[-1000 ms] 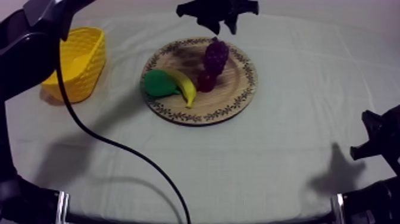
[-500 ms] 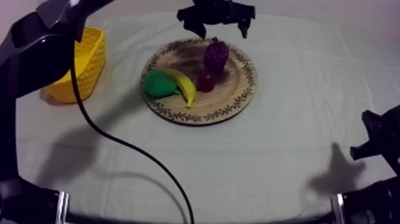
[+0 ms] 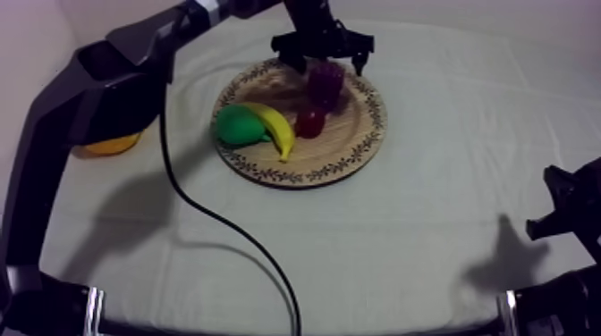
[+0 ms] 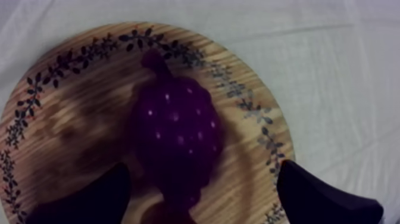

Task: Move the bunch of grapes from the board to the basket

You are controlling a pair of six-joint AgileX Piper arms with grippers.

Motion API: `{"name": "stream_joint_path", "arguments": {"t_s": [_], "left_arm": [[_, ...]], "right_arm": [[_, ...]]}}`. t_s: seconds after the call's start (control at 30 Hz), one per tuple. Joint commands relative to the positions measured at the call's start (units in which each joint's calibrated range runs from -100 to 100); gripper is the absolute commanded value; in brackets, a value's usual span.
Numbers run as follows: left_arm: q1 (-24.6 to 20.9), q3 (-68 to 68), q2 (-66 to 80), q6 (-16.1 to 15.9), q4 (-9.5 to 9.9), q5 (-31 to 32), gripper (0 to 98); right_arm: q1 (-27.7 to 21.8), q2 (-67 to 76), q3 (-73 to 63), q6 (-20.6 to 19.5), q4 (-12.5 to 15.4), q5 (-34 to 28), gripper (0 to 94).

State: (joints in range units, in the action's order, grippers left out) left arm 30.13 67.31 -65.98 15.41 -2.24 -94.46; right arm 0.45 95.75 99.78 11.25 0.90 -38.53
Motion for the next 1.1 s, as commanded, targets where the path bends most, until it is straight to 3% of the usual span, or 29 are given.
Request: {"name": "stream_joint_path", "arguments": {"t_s": [0.0,0.43,0.53,0.77,1.07], "left_arm": [[-0.22,2.17,-2.67,0.12,0.20,-0.17,91.8],[-0.39,9.53,-10.23,0.19,2.08,-2.10,85.3],[-0.20,9.72,-11.12,0.41,2.34,-2.13,77.4],[-0.07,9.91,-11.68,0.83,2.69,-2.43,47.9],[0.25,5.97,-4.38,0.00,2.77,-2.21,44.1]], "right_arm": [[0.01,0.00,0.00,0.01,0.01,-0.02,0.3],[0.01,0.00,0.00,0.01,0.01,-0.02,0.3],[0.01,0.00,0.00,0.01,0.01,-0.02,0.3],[0.01,0.00,0.00,0.01,0.01,-0.02,0.3],[0.01,0.00,0.00,0.01,0.01,-0.02,0.3]]}}
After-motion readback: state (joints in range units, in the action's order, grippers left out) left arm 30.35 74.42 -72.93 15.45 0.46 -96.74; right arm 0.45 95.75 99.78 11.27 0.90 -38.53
